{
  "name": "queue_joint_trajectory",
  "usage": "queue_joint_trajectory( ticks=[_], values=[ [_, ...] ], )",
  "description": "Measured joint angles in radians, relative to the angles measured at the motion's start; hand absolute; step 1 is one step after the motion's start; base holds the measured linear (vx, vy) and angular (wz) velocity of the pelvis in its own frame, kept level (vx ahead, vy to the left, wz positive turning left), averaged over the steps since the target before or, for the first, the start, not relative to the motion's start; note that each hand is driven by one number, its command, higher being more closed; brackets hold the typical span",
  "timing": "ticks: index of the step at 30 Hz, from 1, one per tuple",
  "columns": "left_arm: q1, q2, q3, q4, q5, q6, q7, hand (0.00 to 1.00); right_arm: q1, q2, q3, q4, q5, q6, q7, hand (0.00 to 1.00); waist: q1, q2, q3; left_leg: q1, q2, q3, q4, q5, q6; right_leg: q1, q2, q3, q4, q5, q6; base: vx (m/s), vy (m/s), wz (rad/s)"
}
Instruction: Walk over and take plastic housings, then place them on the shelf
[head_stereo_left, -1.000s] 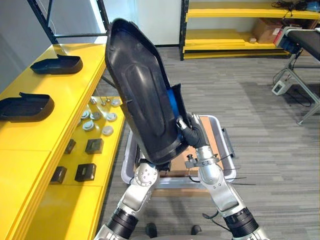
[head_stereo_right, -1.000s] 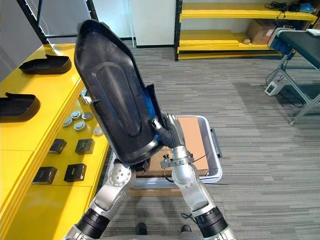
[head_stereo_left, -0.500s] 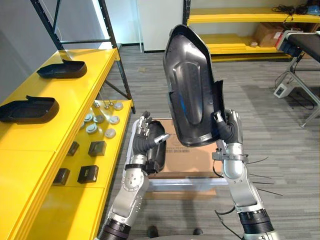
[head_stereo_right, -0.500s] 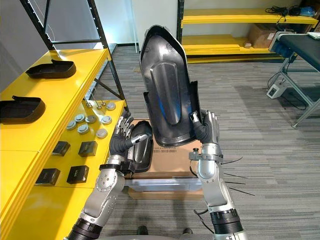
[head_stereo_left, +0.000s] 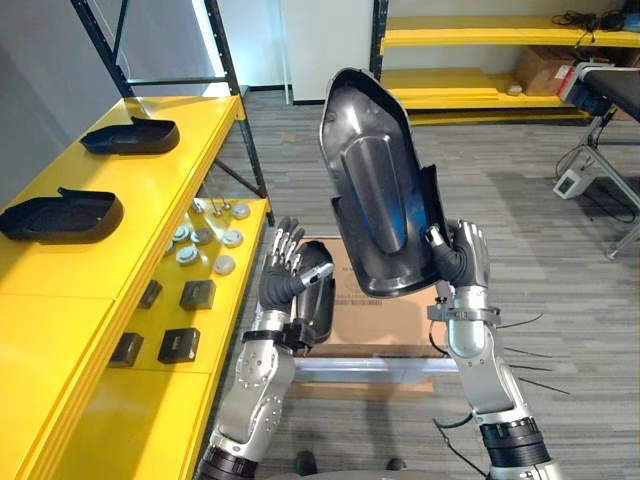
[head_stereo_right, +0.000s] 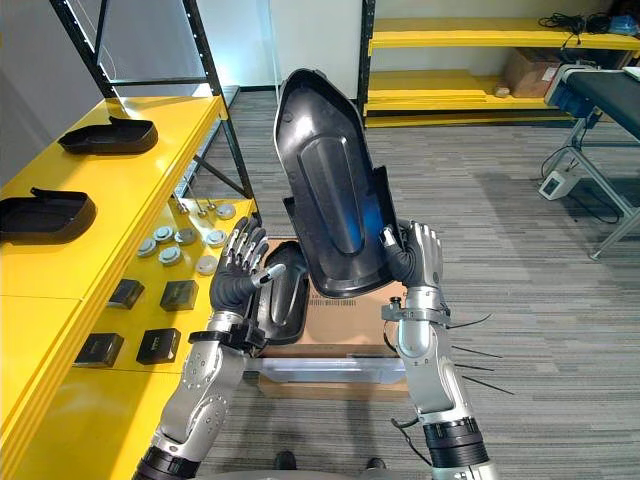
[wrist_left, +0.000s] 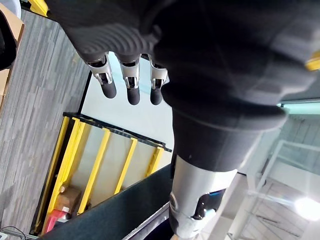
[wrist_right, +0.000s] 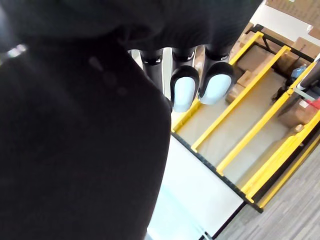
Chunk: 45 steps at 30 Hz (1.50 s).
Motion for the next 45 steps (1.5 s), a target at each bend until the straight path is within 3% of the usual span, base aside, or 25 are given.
queue_joint_trajectory(
  ticks=[3, 10, 14, 15, 18, 19, 24, 29, 35, 39, 43, 45],
  values=[
    [-0.001, -0.001, -0.009, 0.000, 0.003, 0.001, 0.002, 0.00, 0.000, 0.004, 0.021, 0.000, 0.001, 0.000, 0.000, 1.00, -0.002, 0.000, 0.000, 0.000, 0.000, 0.001, -0.003, 0.000, 0.000, 0.000, 0.000, 0.000, 0.000, 0.000, 0.000, 0.00, 0.000, 0.00],
    [-0.028, -0.021, -0.057, 0.012, 0.140, 0.029, 0.046, 0.00, 0.001, 0.055, 0.174, -0.001, 0.004, -0.005, 0.005, 1.00, -0.002, -0.001, -0.006, 0.001, 0.001, 0.004, -0.001, 0.000, 0.000, -0.001, 0.001, 0.004, -0.001, 0.000, 0.000, 0.00, 0.000, 0.00],
    [-0.048, -0.023, -0.058, 0.057, 0.160, 0.029, 0.073, 0.00, 0.016, 0.060, 0.176, -0.001, 0.013, -0.004, 0.021, 1.00, 0.005, -0.006, -0.016, 0.001, 0.001, 0.007, 0.001, 0.000, 0.000, -0.002, 0.000, 0.007, -0.001, 0.001, 0.000, 0.00, 0.000, -0.01],
    [-0.052, -0.022, -0.059, 0.068, 0.159, 0.029, 0.076, 1.00, 0.023, 0.059, 0.176, -0.001, 0.014, -0.004, 0.023, 1.00, 0.005, -0.007, -0.018, 0.002, 0.001, 0.009, 0.001, 0.000, 0.000, -0.002, 0.001, 0.009, -0.001, 0.001, 0.000, 0.00, 0.000, -0.08],
    [-0.058, -0.016, -0.056, 0.095, 0.157, 0.030, 0.095, 1.00, 0.052, 0.047, 0.192, -0.001, 0.038, -0.004, 0.037, 1.00, 0.000, -0.010, -0.020, 0.004, 0.001, 0.019, -0.001, 0.000, 0.000, -0.003, 0.001, 0.019, -0.004, 0.002, -0.001, 0.00, 0.000, -0.08],
    [-0.058, -0.012, -0.056, 0.100, 0.156, 0.030, 0.098, 1.00, 0.062, 0.041, 0.199, -0.001, 0.045, -0.004, 0.039, 0.00, -0.003, -0.010, -0.020, 0.004, 0.001, 0.020, -0.003, 0.000, 0.000, -0.003, 0.002, 0.020, -0.005, 0.003, -0.001, -0.01, 0.000, -0.06],
    [-0.059, -0.010, -0.049, 0.131, 0.156, 0.045, 0.118, 1.00, 0.083, 0.003, 0.240, -0.003, 0.076, -0.007, 0.046, 0.00, -0.003, -0.010, -0.032, 0.004, 0.001, 0.028, -0.003, -0.001, -0.001, -0.003, 0.004, 0.027, -0.013, 0.008, -0.002, -0.02, -0.001, -0.04],
    [-0.060, -0.009, -0.013, 0.131, 0.173, 0.050, 0.142, 1.00, 0.090, -0.012, 0.276, -0.024, 0.137, -0.041, 0.082, 0.00, -0.001, -0.011, -0.044, 0.005, 0.001, 0.030, 0.001, -0.001, -0.001, -0.003, 0.004, 0.028, -0.013, 0.008, -0.002, 0.00, 0.000, 0.00],
    [-0.060, -0.013, 0.023, 0.104, 0.293, 0.051, 0.150, 1.00, 0.090, -0.023, 0.245, -0.116, 0.340, -0.050, 0.132, 0.00, 0.011, -0.012, -0.045, 0.008, 0.002, 0.033, 0.000, -0.001, -0.001, -0.002, 0.004, 0.033, -0.011, 0.008, -0.001, -0.01, -0.001, 0.00],
    [-0.057, -0.036, 0.036, 0.072, 0.377, 0.052, 0.149, 1.00, 0.090, -0.013, 0.203, -0.233, 0.464, -0.125, 0.159, 0.00, 0.023, -0.012, -0.045, 0.011, 0.002, 0.038, 0.000, -0.001, -0.001, -0.002, 0.004, 0.036, -0.010, 0.008, -0.001, 0.00, -0.001, -0.01],
    [0.001, -0.050, 0.148, 0.072, 0.444, 0.069, 0.159, 1.00, 0.088, 0.042, 0.001, -0.345, 0.595, -0.212, 0.148, 0.00, 0.019, -0.012, -0.045, 0.015, 0.002, 0.044, -0.004, -0.002, -0.001, -0.002, 0.005, 0.043, -0.008, 0.008, -0.001, -0.03, -0.004, -0.05],
    [0.034, -0.049, 0.186, 0.072, 0.455, 0.072, 0.161, 1.00, 0.092, 0.039, -0.094, -0.346, 0.619, -0.225, 0.142, 0.00, 0.019, -0.013, -0.044, 0.015, 0.002, 0.045, -0.004, -0.003, -0.002, -0.003, 0.004, 0.044, -0.008, 0.007, -0.001, 0.00, 0.000, 0.00]
  ],
)
